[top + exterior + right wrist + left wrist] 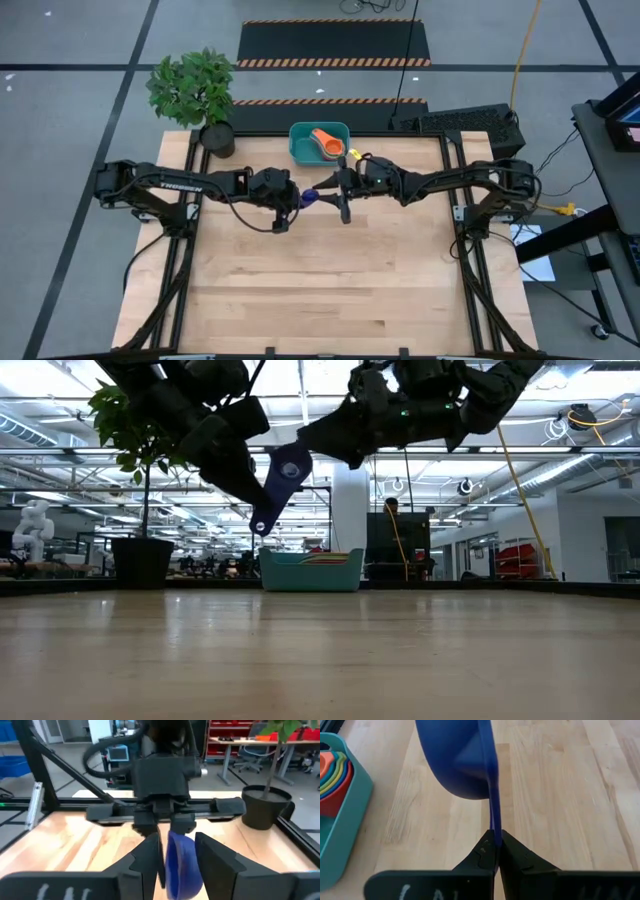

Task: Nest measuring cups in basket
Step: Stack the dark blue measuring cup on top of the orange measuring cup in the blue bin

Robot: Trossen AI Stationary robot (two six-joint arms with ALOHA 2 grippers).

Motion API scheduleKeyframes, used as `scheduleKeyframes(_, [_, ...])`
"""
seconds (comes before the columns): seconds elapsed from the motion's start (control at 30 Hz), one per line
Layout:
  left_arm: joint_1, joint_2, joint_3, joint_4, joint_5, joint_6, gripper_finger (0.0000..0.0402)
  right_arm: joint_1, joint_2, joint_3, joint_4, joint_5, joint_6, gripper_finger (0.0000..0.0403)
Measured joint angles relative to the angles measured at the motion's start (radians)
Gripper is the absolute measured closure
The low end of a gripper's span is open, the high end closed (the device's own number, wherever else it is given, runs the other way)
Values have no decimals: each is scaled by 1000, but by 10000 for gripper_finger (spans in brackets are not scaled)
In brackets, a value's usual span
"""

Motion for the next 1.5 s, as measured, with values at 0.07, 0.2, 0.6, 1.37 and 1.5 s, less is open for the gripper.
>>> scheduleKeyframes(0.07, [0,0,-1,-9,0,0,396,0,22,15,-18,-2,-2,285])
scheduleKeyframes(0.2, [0,-2,-1,-37,0,6,394,3,40,40,-44,-2,-7,302])
scheduleKeyframes(0.6, [0,-1,-1,-49,-1,14,397,0,14,45,-122,-3,-36,387])
scheduleKeyframes(1.37, [0,-28,1,-107,-285,-116,229,-47,3,44,-203,-1,-77,402])
scheduleKeyframes(1.5, [0,-76,0,-211,-323,-148,207,-83,-33,40,-255,3,-70,402])
